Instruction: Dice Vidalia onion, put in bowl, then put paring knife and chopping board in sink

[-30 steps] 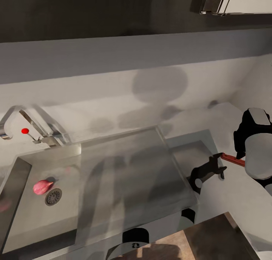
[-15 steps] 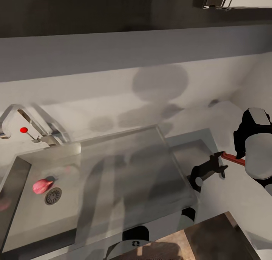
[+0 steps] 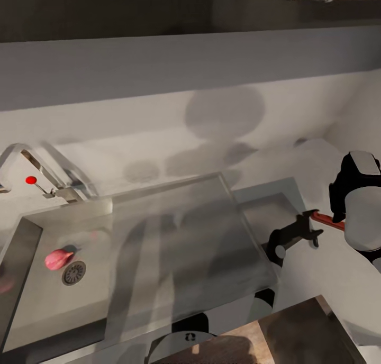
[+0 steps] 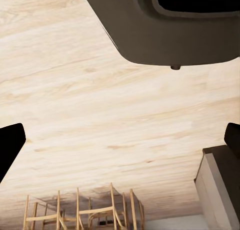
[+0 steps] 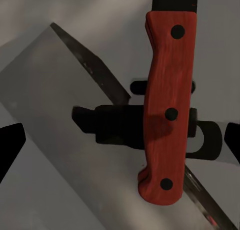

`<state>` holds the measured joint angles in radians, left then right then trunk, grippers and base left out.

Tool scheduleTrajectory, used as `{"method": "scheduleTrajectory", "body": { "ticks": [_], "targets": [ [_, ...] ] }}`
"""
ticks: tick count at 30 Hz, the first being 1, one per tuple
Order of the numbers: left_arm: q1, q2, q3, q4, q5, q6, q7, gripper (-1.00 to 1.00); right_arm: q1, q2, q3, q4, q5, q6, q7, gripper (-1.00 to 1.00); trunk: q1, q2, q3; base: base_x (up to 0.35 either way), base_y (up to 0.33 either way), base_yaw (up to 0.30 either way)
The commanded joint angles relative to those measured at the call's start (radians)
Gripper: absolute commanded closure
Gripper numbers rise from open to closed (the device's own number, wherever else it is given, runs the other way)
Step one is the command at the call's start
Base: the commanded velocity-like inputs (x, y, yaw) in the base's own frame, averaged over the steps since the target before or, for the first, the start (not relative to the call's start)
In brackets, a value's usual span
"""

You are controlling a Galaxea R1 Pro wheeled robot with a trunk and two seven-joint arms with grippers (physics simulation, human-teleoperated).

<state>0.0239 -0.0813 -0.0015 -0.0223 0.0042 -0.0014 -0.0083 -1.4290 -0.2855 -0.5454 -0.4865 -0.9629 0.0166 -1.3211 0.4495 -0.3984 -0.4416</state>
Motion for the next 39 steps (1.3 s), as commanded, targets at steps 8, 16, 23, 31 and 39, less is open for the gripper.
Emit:
{"method": "scheduleTrajectory", "body": {
  "ticks": [8, 16, 23, 31, 39],
  "targets": [
    [0.001, 0.0, 0.0, -0.002, 0.0, 0.0, -0.001, -1.0, -0.001, -0.01, -0.002, -0.001, -0.002, 0.002, -0.004, -1.0, 0.001, -0.002, -0.01, 0.0, 0.0, 0.0],
    [0.001, 0.0, 0.0, -0.002, 0.0, 0.0, -0.001, -1.0, -0.001, -0.012, -0.002, 0.0, -0.002, 0.002, -0.004, -1.0, 0.001, -0.002, -0.018, 0.0, 0.0, 0.0],
    [0.001, 0.0, -0.001, -0.002, 0.0, 0.0, -0.001, -1.0, -0.001, -0.012, -0.002, 0.0, -0.002, 0.002, -0.004, -1.0, 0.001, -0.002, -0.022, 0.0, 0.0, 0.0],
    [0.001, 0.0, -0.001, -0.002, 0.0, 0.0, -0.001, -1.0, -0.001, -0.012, -0.002, 0.0, -0.002, 0.002, -0.004, -1.0, 0.001, -0.002, -0.027, 0.0, 0.0, 0.0],
    [0.001, 0.0, -0.001, -0.001, 0.0, 0.0, -0.001, -1.0, -0.001, -0.012, -0.002, -0.001, -0.002, 0.002, -0.003, -1.0, 0.001, -0.002, -0.031, 0.0, 0.0, 0.001]
  ]
}}
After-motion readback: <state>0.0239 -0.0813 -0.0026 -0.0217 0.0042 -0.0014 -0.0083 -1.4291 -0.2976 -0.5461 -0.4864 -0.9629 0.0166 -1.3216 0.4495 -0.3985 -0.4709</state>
